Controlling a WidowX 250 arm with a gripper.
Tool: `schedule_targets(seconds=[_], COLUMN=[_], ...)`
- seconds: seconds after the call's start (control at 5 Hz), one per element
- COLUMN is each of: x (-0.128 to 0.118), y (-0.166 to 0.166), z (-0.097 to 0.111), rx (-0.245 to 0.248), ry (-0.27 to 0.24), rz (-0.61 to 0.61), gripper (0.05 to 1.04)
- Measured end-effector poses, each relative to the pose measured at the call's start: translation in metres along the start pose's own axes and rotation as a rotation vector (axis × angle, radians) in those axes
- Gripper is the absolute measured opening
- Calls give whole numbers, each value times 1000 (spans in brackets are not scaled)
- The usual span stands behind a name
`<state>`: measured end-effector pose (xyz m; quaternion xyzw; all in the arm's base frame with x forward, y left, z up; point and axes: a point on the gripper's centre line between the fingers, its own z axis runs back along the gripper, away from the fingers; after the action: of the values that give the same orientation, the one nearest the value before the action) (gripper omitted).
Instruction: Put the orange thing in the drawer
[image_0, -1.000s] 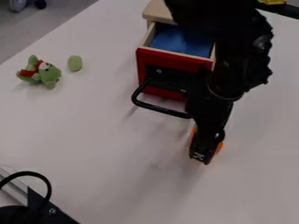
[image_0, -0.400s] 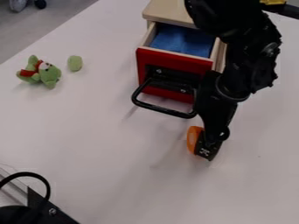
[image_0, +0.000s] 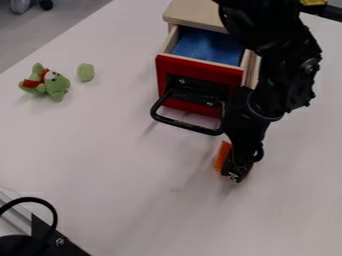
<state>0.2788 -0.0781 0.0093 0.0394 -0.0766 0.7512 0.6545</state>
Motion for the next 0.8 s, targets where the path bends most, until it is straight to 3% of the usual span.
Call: schedule_targets(seconds=[0.2,0.4,0.6,0.8], x=[-1,-4,-10,-11], y=[0,4,14,25], z=[0,0,0,16], rx=[1,-9,9,24], ry=[-1,-23,-12,31], rz=[-1,-15,-48,-49], gripper=[574,573,573,572])
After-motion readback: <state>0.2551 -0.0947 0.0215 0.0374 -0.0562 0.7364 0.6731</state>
